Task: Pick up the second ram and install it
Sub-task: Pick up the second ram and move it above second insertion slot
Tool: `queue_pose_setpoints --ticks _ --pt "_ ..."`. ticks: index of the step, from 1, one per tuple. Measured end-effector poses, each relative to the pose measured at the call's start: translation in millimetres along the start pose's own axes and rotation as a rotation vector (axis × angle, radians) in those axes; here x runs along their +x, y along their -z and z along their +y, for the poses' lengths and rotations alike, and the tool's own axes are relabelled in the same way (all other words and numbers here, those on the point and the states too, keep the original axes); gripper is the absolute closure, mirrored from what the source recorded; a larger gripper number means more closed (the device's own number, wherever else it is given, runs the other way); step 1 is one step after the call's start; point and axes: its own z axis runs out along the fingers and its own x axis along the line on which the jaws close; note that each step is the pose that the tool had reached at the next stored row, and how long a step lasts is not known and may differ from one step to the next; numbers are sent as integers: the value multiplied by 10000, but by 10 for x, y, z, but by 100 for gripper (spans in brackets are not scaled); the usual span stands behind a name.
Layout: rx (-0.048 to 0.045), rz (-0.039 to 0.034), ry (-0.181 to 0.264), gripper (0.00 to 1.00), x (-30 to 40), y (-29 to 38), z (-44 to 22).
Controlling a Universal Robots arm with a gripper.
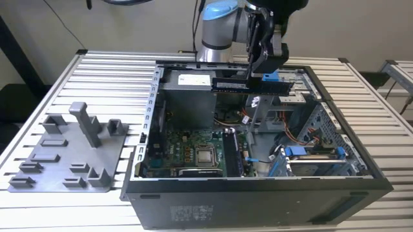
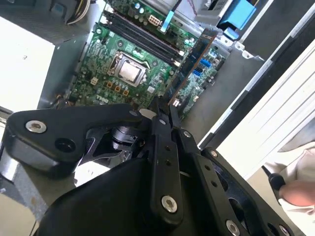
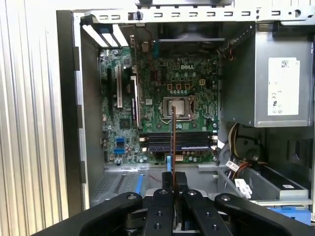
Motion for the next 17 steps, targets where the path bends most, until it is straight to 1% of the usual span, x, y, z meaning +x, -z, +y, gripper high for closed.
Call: queue_pose_setpoints --ticks 11,13,17 --pt "-7 1 0 86 -13 -2 -260" --pt "-8 3 1 86 -14 -2 -280" --pt "-7 2 0 86 -13 -2 -281"
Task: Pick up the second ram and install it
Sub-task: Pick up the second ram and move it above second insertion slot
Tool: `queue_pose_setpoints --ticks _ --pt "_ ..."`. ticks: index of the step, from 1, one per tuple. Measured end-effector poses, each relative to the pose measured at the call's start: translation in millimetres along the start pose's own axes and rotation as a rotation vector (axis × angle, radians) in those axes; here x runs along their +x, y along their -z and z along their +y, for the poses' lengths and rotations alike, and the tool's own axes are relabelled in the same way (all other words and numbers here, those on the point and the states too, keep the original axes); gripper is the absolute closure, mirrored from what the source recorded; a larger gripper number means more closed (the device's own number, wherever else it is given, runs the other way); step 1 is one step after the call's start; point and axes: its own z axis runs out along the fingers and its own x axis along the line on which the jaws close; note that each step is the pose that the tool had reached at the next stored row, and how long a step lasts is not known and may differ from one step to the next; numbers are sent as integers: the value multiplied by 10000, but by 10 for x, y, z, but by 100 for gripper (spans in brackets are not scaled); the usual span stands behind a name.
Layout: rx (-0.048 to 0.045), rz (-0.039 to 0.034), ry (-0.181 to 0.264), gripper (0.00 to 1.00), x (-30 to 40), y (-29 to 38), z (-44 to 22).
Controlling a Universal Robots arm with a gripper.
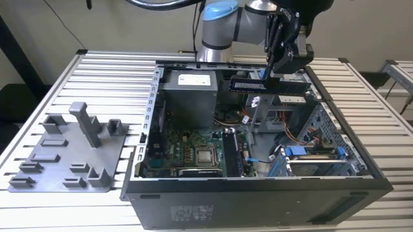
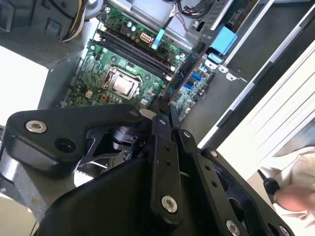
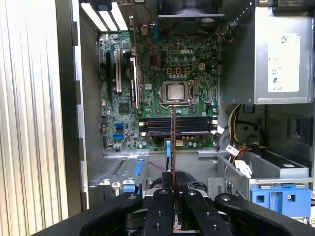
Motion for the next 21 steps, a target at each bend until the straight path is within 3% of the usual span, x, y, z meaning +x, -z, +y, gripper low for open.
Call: queue_pose_setpoints --ticks 11,21 --pt "0 0 0 86 -29 0 1" --pt "0 0 1 86 -280 -6 12"
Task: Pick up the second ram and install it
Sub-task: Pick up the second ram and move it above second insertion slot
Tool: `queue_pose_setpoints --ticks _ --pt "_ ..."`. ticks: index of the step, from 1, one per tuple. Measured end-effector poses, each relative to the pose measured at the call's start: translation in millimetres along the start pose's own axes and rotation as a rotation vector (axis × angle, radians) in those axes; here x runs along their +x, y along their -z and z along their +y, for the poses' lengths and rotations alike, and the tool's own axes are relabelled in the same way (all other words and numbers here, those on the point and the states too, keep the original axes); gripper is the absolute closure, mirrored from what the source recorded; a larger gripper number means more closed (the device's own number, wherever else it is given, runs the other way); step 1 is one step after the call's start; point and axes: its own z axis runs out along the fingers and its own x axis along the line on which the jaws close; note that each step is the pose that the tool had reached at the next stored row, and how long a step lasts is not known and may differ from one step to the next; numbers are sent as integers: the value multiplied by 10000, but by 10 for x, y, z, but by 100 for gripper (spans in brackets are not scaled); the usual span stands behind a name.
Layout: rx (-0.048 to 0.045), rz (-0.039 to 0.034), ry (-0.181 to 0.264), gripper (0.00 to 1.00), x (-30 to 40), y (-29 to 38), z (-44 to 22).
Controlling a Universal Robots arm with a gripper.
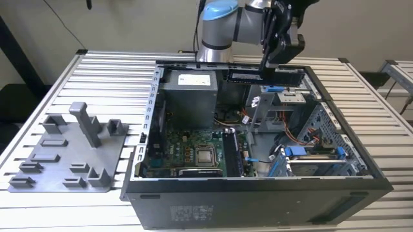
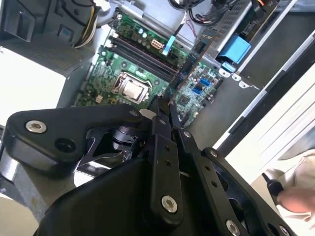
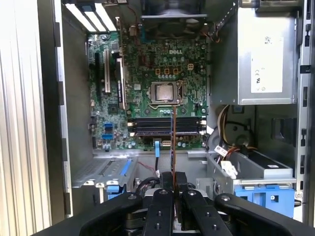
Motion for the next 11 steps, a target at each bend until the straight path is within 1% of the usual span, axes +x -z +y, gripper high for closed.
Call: queue_pose_setpoints --ticks 6,11 --pt "0 1 0 86 -176 -5 21" --pt "13 0 0 86 -299 -12 69"
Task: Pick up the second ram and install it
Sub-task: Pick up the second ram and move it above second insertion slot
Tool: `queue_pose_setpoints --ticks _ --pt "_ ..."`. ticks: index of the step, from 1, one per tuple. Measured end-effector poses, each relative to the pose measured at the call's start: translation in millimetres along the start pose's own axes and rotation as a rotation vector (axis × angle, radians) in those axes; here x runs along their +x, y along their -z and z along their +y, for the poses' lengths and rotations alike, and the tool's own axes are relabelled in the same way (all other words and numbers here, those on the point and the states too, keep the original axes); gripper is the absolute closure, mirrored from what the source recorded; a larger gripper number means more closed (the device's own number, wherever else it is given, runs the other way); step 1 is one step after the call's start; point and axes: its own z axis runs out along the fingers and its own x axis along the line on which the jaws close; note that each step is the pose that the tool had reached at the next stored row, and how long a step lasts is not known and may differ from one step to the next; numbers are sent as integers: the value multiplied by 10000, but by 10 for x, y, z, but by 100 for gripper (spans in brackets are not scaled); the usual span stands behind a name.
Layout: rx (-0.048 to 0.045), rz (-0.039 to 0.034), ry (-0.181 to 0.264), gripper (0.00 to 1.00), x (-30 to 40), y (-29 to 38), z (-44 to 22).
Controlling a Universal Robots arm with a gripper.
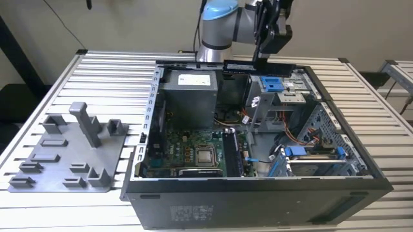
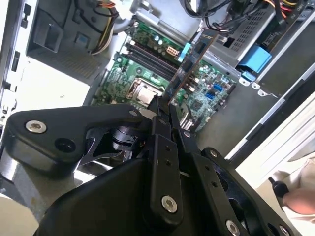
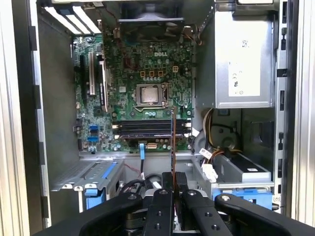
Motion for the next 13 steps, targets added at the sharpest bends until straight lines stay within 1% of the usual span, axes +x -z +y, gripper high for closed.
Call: queue_pose_setpoints --ticks 3,8,13 --pt "6 -2 -1 86 -59 -4 21" --pt "6 0 -1 86 -139 -6 25" --pt "6 -1 0 86 -155 -6 26"
